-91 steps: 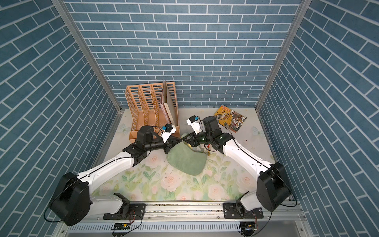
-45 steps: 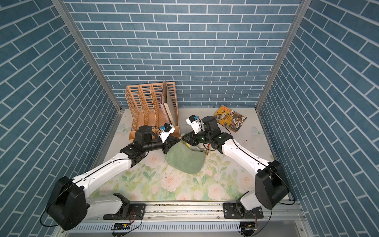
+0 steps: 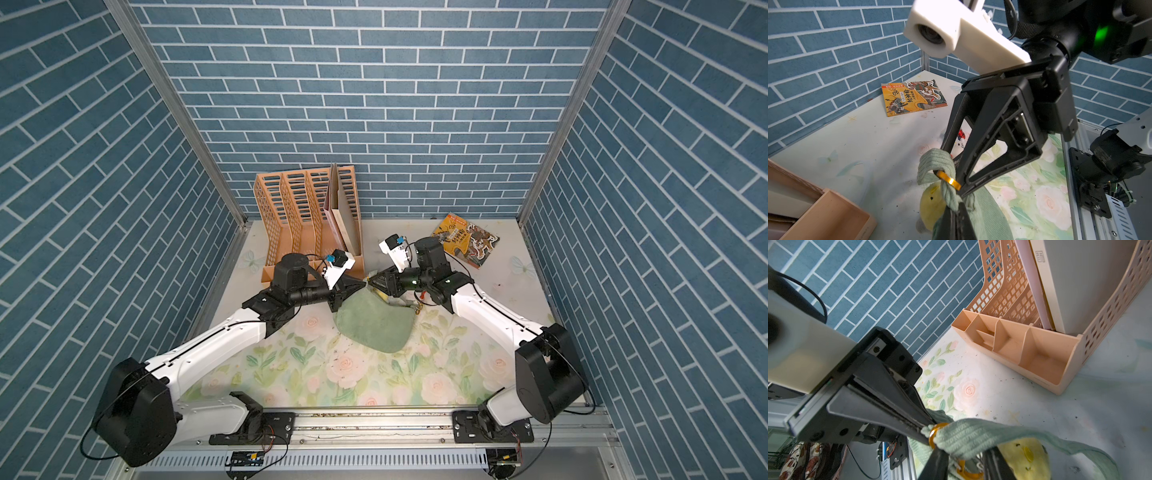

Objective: Remove the decoration from the bag
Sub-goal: Pick up the bag from the center of the board.

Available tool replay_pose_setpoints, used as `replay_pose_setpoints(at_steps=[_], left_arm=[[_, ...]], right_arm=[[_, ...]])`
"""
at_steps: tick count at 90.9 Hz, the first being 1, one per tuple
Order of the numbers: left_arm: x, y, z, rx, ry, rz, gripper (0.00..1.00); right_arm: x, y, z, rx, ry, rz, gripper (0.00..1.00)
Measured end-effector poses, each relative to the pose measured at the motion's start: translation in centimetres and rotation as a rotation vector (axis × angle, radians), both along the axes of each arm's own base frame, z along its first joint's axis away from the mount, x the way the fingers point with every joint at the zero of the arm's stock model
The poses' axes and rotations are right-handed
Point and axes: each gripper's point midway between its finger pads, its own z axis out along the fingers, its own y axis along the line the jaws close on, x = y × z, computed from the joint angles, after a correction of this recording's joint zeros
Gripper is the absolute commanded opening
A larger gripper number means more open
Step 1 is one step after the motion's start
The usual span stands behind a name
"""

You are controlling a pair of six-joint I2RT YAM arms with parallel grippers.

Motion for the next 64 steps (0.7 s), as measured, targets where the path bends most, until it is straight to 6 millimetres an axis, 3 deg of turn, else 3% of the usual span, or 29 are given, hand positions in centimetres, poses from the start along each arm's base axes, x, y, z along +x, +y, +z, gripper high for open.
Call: replay_pose_setpoints(at_steps=[10,25,39,46,54,64], left_arm=[[0.0,0.0,-0.1,0.003,0.004,0.002,0.0],[-0.1,0.0,-0.2,0.004,0.014,0.001,0.0],[-0.4,-0.1,-0.1,-0.016,0.046,-0.007,0.34],[-0.5,-0.1,0.2,-0.046,0.074,-0.007,0.46],[-0.7,0.0,0.8,-0.095,0.101,-0.002,0.5],[-0.5,0.3,2.4,-0.167,0.122,0.015,0.47]], right_arm=[[-0.2,0.1,-0.2,0.003,0.007,0.012,0.14],[0.0,0.2,-0.4,0.0,0.007,0.011,0.14],[0.3,0.1,-0.6,-0.018,-0.002,-0.018,0.15],[0.5,0.1,-0.9,-0.039,-0.009,-0.042,0.15],[0.6,0.1,-1.2,-0.067,-0.021,-0.075,0.15],[0.3,0.3,-1.3,-0.09,-0.034,-0.093,0.16]])
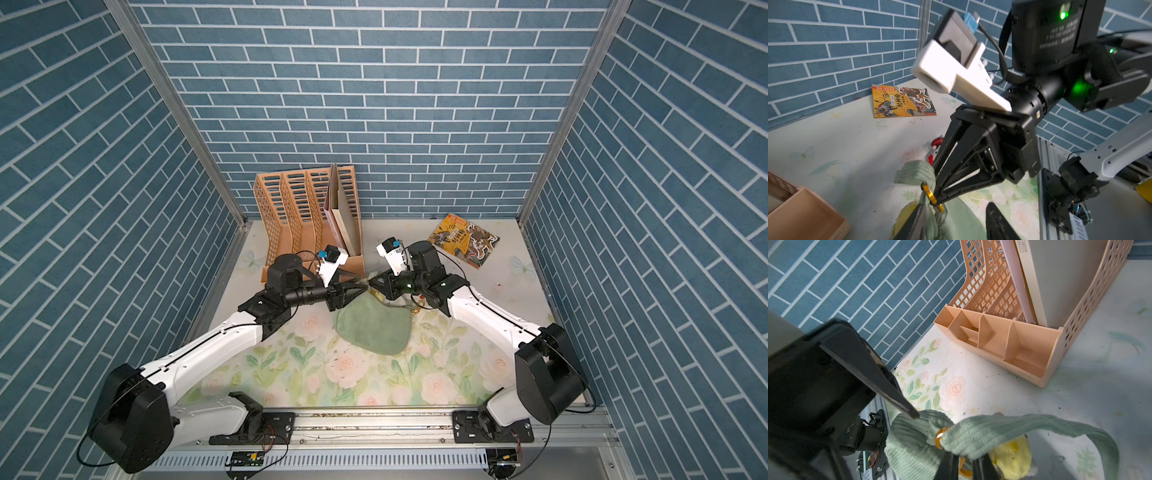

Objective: Remove the decoration from the bag
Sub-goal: Pick up the bag from the center of the board.

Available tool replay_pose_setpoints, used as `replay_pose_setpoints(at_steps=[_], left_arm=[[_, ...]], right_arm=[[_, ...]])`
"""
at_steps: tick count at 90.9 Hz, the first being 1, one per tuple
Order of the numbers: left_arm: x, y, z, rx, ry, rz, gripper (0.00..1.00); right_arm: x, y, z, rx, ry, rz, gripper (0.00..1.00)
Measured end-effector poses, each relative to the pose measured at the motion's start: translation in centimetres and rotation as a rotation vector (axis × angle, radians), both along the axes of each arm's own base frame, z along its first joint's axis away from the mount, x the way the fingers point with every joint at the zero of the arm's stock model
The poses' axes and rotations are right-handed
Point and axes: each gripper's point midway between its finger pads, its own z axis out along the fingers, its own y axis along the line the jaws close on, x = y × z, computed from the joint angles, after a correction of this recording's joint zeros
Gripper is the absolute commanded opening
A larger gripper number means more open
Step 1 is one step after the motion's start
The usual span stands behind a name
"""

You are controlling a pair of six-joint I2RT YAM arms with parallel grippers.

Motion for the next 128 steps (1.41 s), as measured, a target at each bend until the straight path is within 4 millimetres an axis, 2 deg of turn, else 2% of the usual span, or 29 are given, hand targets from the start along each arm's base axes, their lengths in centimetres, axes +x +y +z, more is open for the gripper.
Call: replay_pose_setpoints(at_steps=[16,38,64,70,82,92,103,117,128], left_arm=[[0.4,-0.2,0.4,-0.043,0.062,0.018,0.43],[1.0,-0.4,-0.9,-0.01,0.111,0.025,0.38],[1.7,-0.3,-1.6,0.02,0.108,0.041,0.15],[1.8,-0.3,-1.7,0.024,0.11,0.044,0.15],[1.9,-0.4,-1.9,0.035,0.114,0.04,0.32],[1.9,-0.3,-2.3,0.051,0.119,0.041,0.35],[1.8,-0.3,-2.8,0.061,0.136,0.04,0.3],[1.8,-0.3,-3.0,0.066,0.151,0.04,0.17],[1.8,-0.3,-3.1,0.069,0.156,0.041,0.12]], right_arm=[[-0.2,0.3,0.0,-0.021,-0.012,-0.014,0.16],[-0.2,0.7,0.9,-0.022,-0.024,-0.016,0.16],[-0.6,0.8,0.9,-0.033,-0.012,-0.008,0.16],[-0.6,0.8,0.9,-0.035,-0.012,-0.009,0.16],[-0.7,0.8,0.8,-0.038,-0.01,-0.01,0.15],[-0.8,0.9,0.9,-0.036,-0.011,-0.007,0.15],[-0.7,0.9,0.9,-0.037,-0.013,-0.01,0.15],[-0.6,0.8,0.9,-0.041,-0.015,-0.02,0.15],[-0.4,0.8,0.9,-0.043,-0.017,-0.027,0.16]])
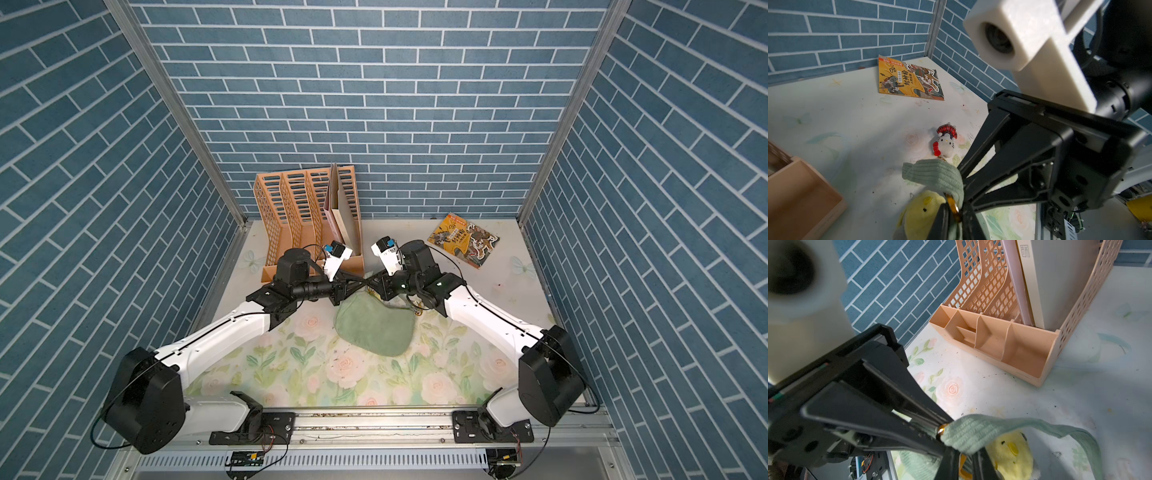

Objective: Remove the decoration from the bag
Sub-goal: Pick up the bag from the center of the board.

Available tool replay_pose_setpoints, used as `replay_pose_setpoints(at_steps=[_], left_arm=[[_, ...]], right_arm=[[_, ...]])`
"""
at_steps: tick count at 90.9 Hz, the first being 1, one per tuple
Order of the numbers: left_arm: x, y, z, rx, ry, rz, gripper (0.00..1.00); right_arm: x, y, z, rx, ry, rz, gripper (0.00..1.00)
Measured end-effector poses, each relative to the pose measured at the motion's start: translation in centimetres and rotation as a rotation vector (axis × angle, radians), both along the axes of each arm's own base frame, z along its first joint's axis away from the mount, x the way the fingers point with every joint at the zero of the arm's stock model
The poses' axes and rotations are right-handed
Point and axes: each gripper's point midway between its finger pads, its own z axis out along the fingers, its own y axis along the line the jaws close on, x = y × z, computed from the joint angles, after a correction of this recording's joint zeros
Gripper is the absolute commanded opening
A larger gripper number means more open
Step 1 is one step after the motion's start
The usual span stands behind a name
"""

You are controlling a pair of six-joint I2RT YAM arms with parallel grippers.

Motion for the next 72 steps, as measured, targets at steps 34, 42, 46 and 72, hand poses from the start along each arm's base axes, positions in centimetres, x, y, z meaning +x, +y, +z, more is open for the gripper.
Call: replay_pose_setpoints(at_steps=[34,42,46,72], left_arm=[[0.1,0.1,0.3,-0.01,0.024,0.017,0.0],[0.1,0.1,0.4,-0.011,0.018,0.018,0.0],[0.1,0.1,0.4,-0.011,0.018,0.019,0.0],[0.1,0.1,0.4,-0.01,0.017,0.016,0.0]], right_arm=[[0.6,-0.8,0.1,-0.015,-0.014,-0.026,0.41],[0.3,-1.2,0.6,0.006,-0.014,-0.011,0.42],[0.0,-1.4,1.2,0.029,-0.019,0.004,0.43],[-1.6,-2.1,3.3,0.162,-0.051,0.062,0.44]])
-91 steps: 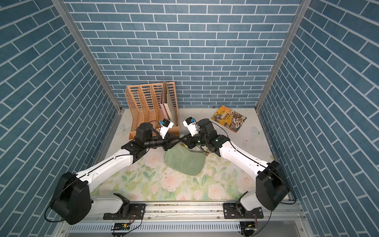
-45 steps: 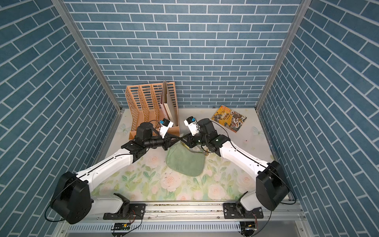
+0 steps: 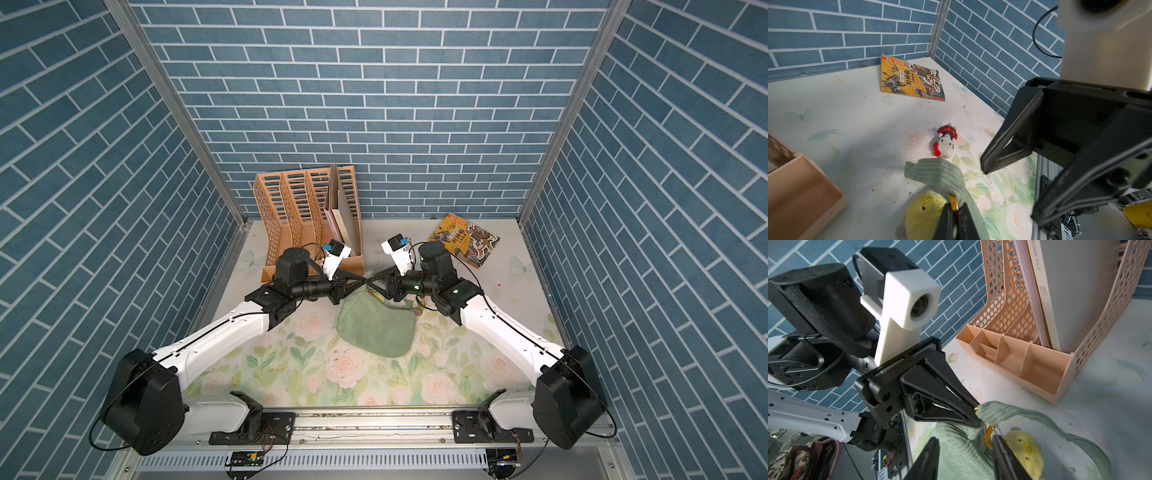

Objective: Remove the decoration from the bag
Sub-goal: Pick up the bag from the center of the board.

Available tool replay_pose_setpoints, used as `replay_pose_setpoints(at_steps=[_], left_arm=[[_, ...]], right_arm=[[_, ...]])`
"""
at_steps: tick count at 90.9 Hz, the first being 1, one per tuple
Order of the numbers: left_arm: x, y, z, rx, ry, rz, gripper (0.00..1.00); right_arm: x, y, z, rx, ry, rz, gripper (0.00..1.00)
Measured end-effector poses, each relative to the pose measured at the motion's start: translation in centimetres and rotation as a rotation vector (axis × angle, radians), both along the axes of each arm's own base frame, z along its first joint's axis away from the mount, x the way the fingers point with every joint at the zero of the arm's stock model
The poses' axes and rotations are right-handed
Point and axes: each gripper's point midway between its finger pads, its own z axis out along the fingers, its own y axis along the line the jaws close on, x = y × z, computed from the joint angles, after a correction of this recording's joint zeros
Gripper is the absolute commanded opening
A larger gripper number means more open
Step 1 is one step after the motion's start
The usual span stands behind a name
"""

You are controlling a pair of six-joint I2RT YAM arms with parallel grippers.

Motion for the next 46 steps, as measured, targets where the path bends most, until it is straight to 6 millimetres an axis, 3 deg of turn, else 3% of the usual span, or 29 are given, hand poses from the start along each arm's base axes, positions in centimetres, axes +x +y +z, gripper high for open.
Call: replay_pose_setpoints(at_steps=[20,46], left_arm=[[-0.5,-0.2,0.3,-0.011,-0.008,-0.031,0.0],[-1.0,-0.4,0.5,-0.02,-0.011,-0.062,0.0]], right_arm=[[0.0,-0.7,-2.8,-0.036,0.006,-0.036,0.41],[0.3,-0.1,-1.8,-0.002,-0.045,-0.033,0.39]])
